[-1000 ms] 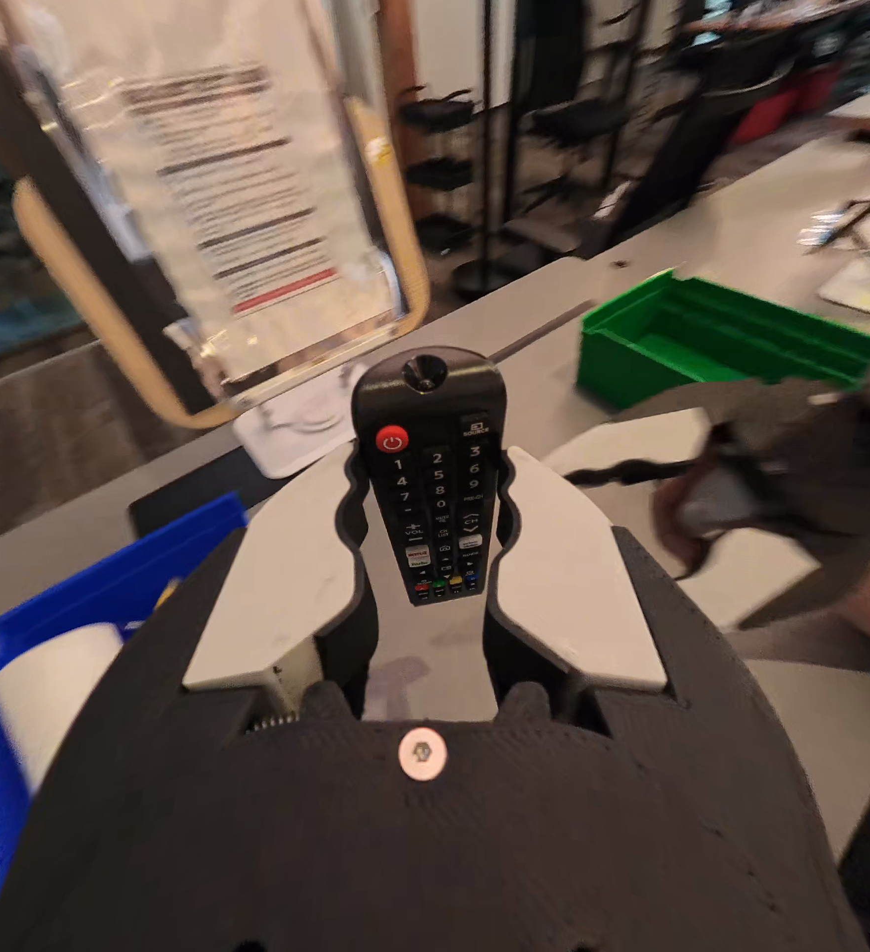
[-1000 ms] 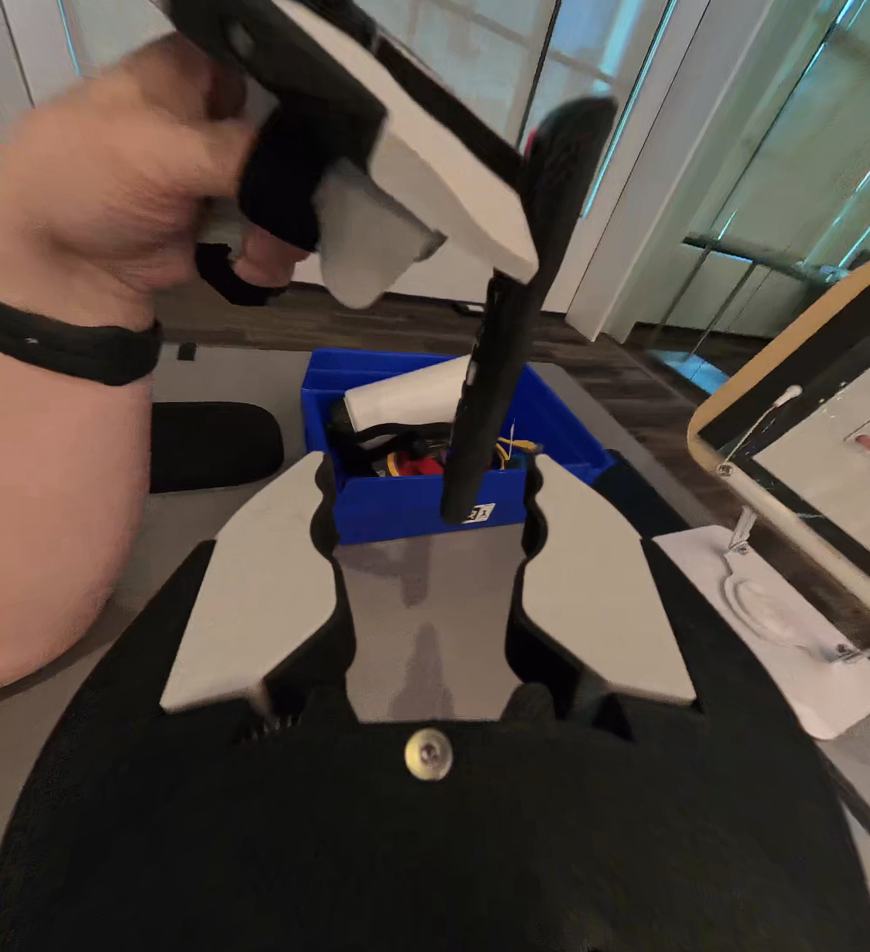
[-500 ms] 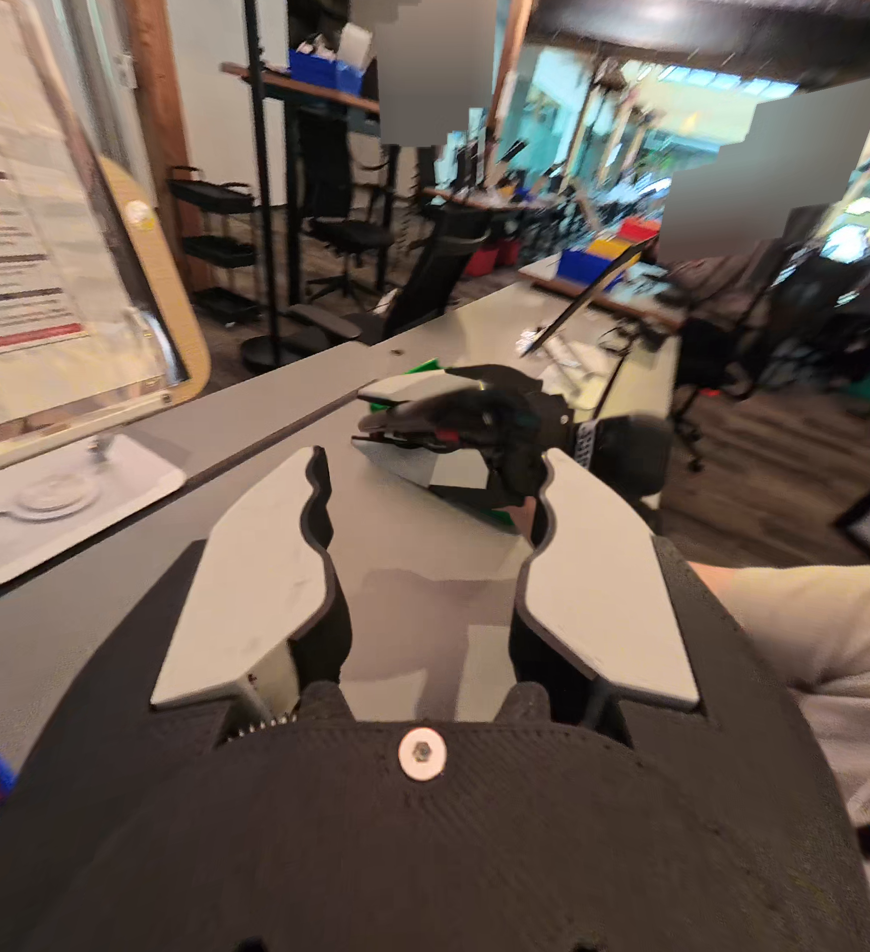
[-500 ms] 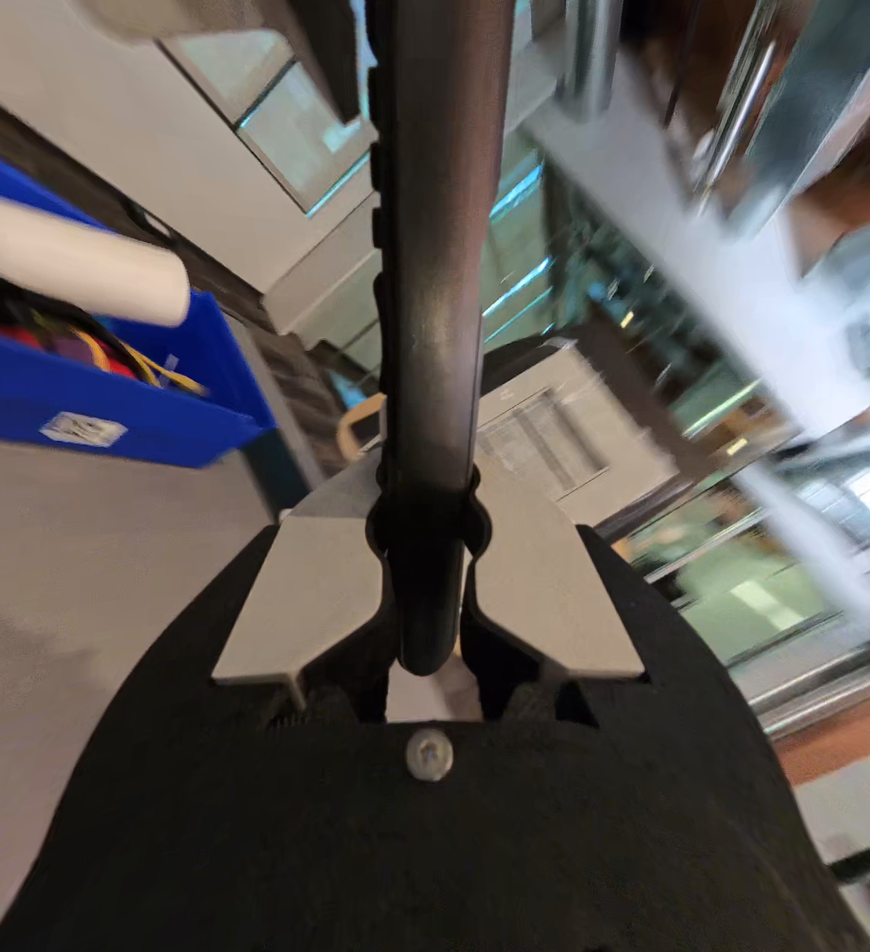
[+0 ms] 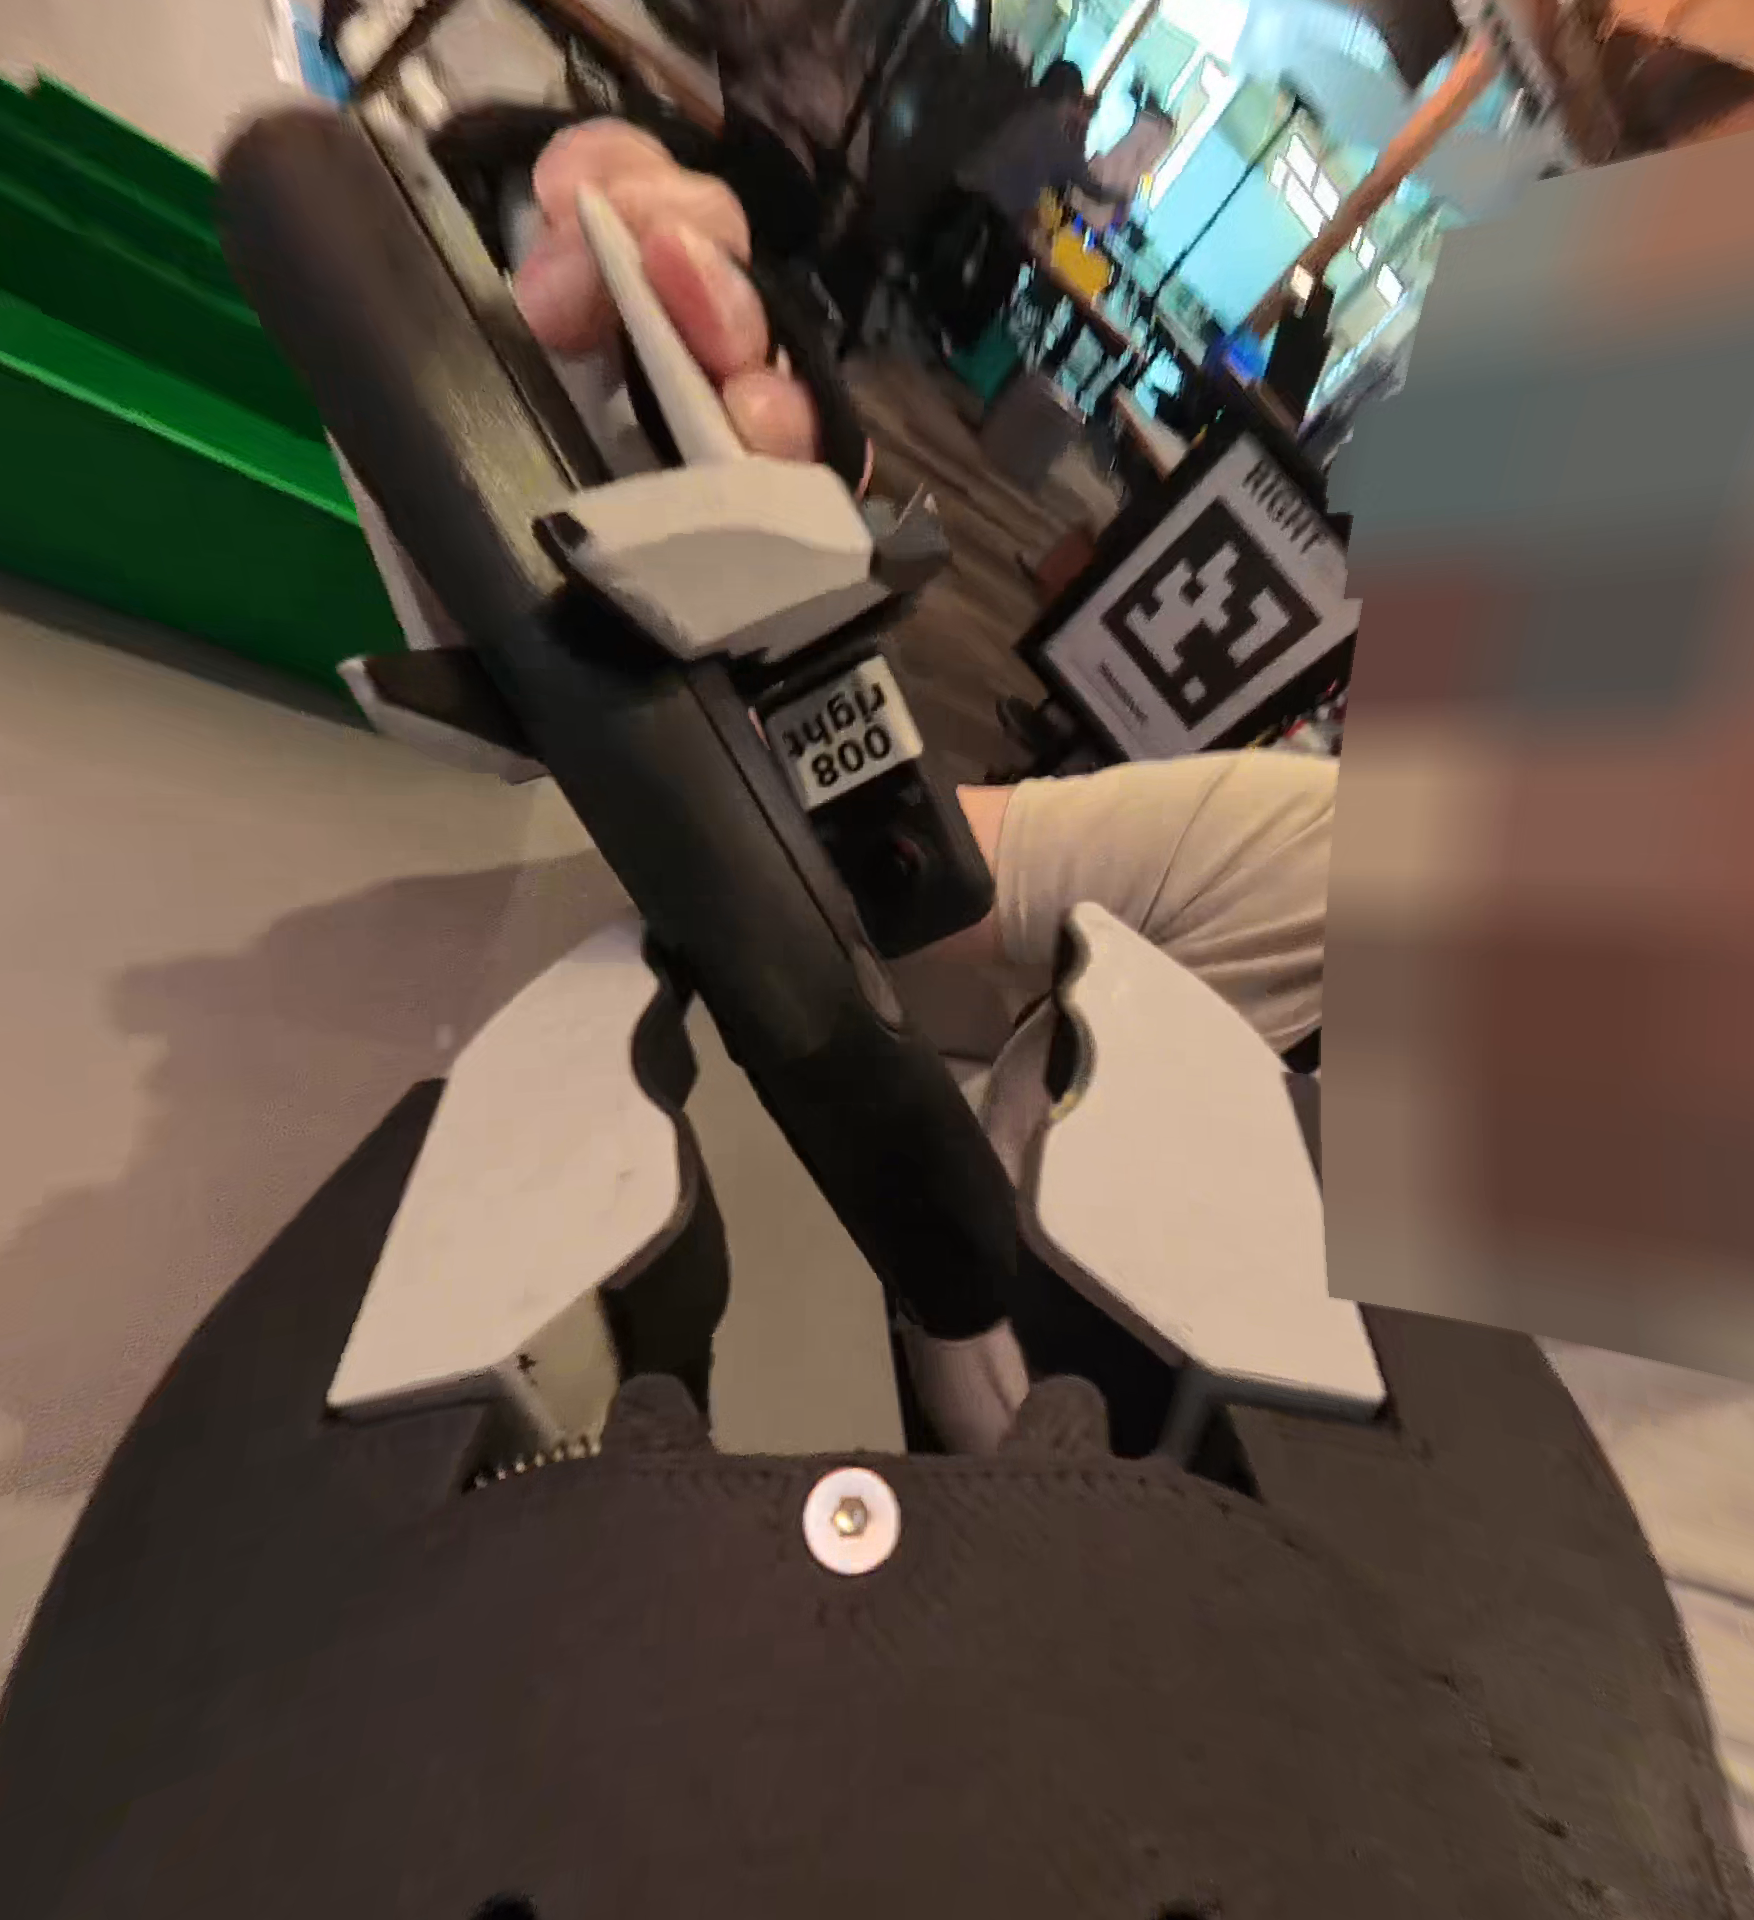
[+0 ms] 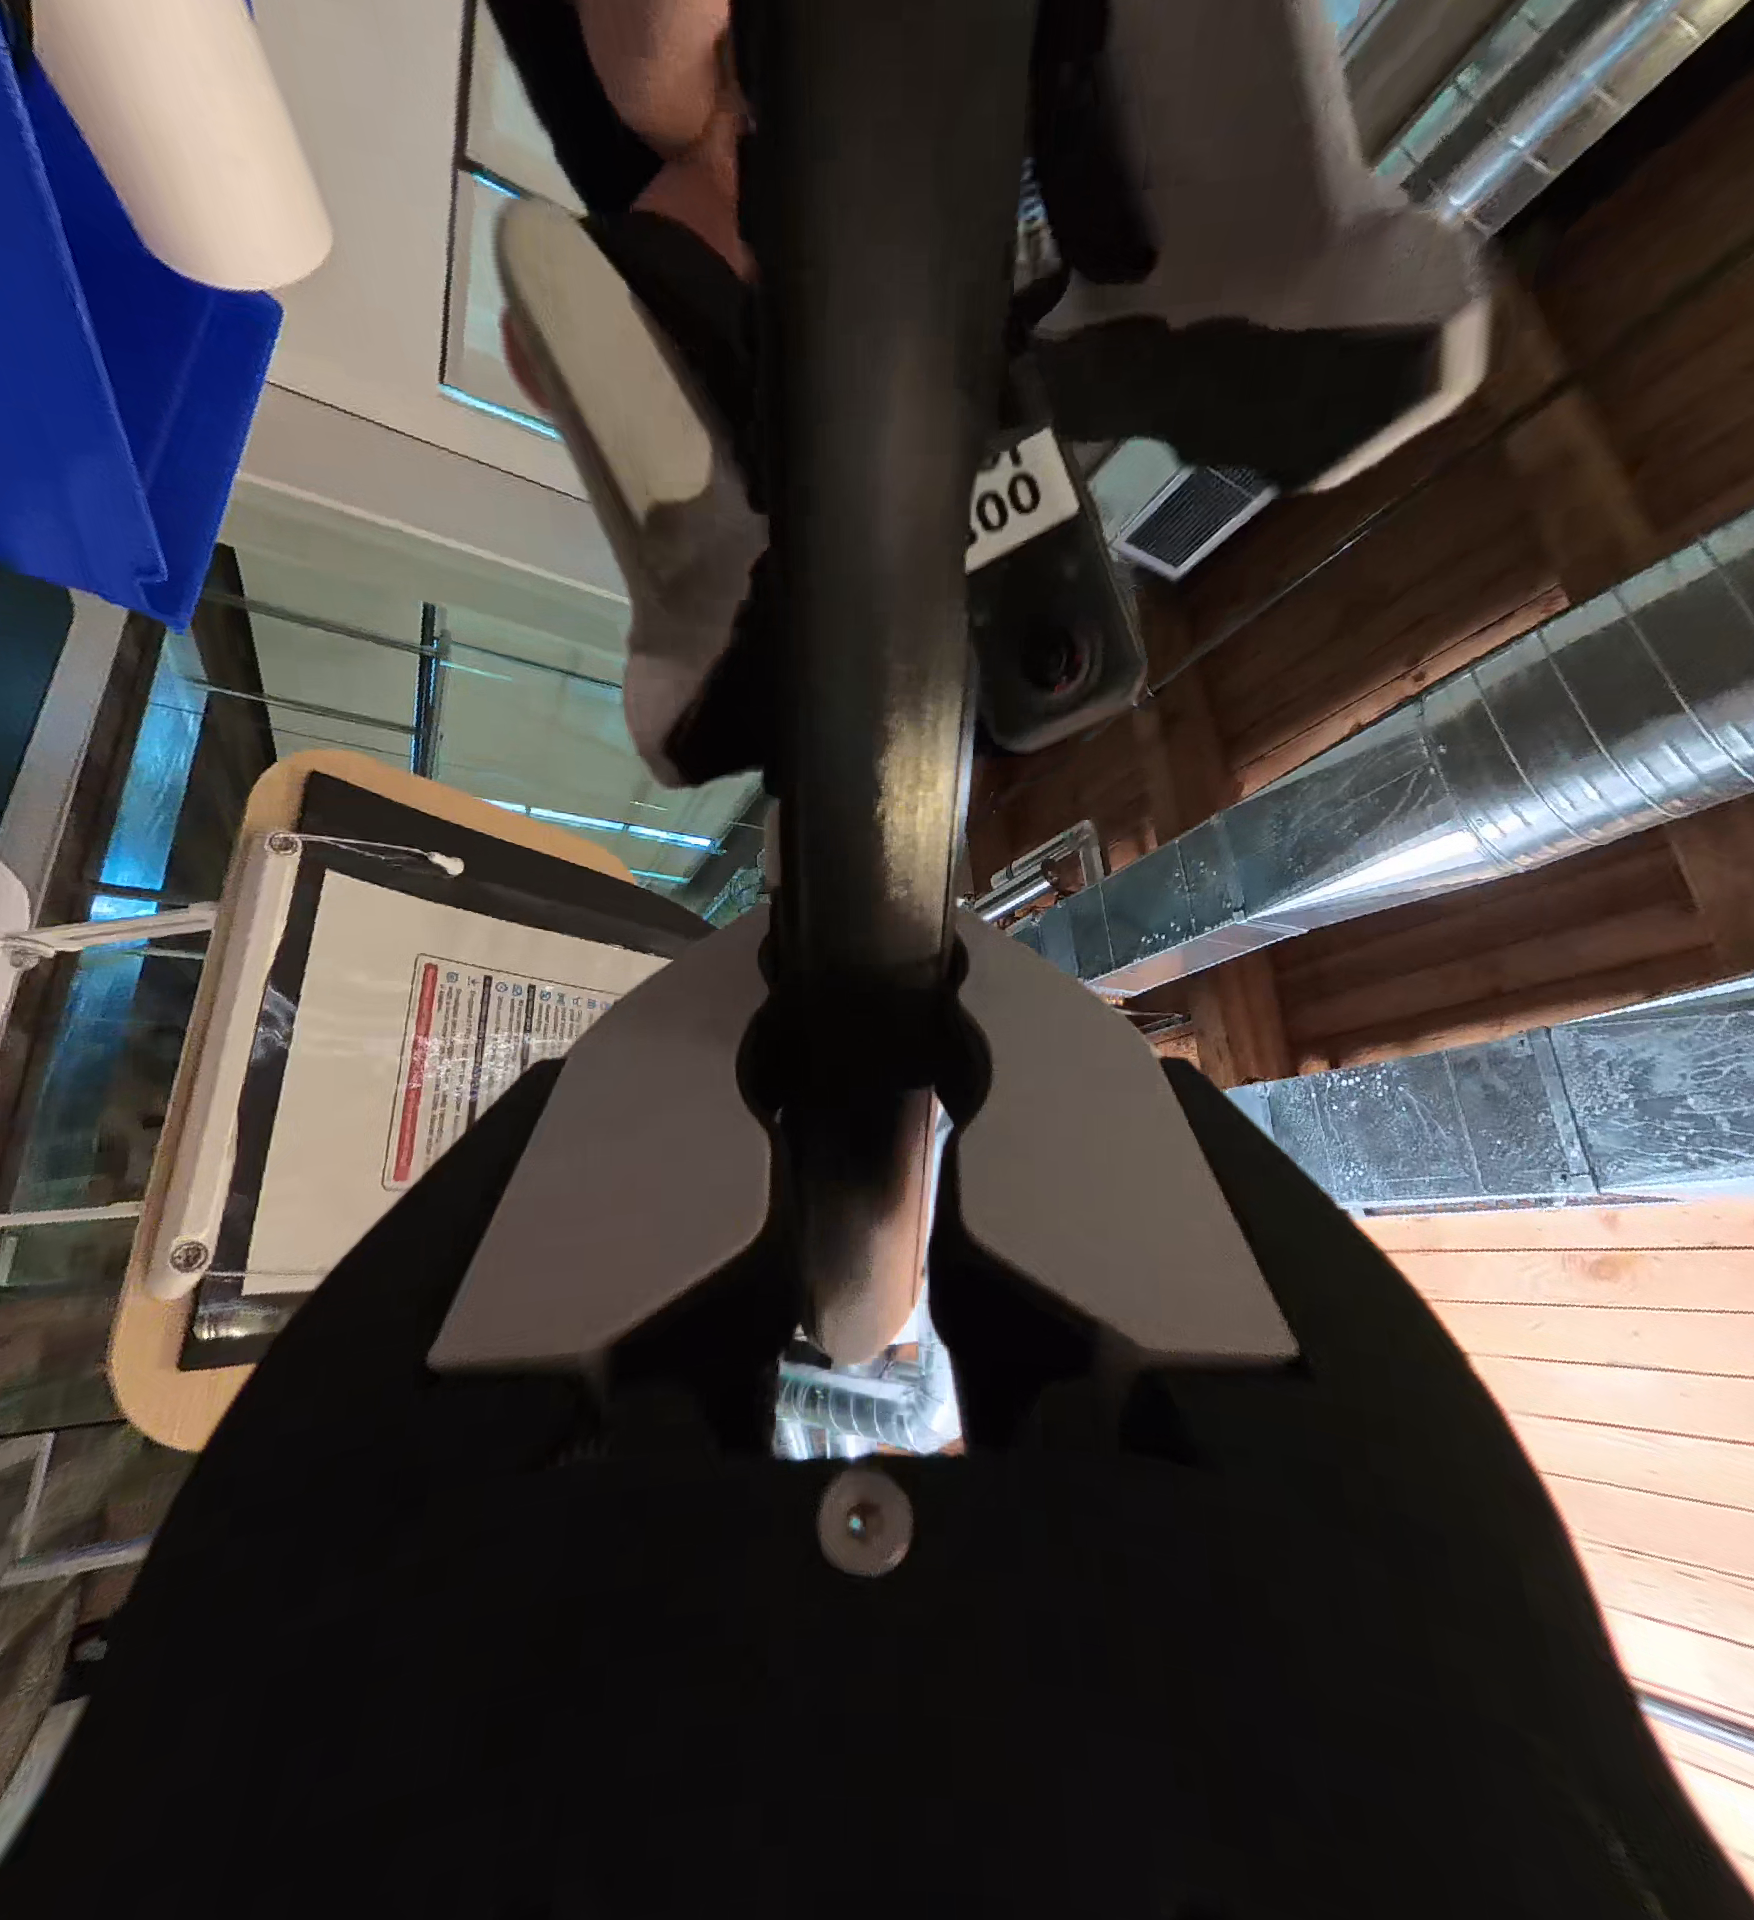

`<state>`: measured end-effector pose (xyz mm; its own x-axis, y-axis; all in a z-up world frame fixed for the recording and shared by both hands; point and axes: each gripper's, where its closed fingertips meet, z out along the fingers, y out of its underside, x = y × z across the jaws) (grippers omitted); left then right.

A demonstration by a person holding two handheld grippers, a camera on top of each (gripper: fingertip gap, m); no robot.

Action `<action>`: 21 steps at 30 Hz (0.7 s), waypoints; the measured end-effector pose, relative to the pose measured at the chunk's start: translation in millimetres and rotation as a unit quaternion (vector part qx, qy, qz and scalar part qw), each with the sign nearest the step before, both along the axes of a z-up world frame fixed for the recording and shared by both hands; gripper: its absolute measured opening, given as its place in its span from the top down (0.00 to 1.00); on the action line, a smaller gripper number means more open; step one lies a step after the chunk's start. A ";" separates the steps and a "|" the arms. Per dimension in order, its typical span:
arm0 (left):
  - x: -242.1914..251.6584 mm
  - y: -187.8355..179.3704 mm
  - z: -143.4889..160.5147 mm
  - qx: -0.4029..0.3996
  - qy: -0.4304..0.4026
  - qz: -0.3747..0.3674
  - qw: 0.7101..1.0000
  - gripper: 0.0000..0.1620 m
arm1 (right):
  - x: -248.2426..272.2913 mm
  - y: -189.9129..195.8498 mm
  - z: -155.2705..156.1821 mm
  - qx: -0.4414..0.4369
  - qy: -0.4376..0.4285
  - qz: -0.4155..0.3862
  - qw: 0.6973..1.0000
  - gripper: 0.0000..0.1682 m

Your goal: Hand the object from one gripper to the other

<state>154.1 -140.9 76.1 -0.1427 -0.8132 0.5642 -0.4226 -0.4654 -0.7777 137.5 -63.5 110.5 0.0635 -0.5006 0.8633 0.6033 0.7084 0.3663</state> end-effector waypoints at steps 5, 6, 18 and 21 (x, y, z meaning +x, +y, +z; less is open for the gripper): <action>18.1 9.9 -16.5 0.026 0.020 -0.018 0.999 0.85 | 9.1 1.1 14.2 0.007 0.038 -0.002 0.999 0.82; 20.7 12.4 -14.9 0.038 0.009 -0.018 0.999 0.85 | 15.7 3.6 22.2 0.008 0.059 -0.008 0.998 0.79; 13.5 62.7 34.0 0.384 -0.073 0.185 0.901 0.85 | 68.8 -0.5 78.7 -0.513 0.345 0.319 0.718 0.71; 20.4 54.6 37.1 0.388 -0.087 0.176 0.901 0.85 | 53.5 -17.9 85.5 -0.675 0.310 0.454 0.492 0.61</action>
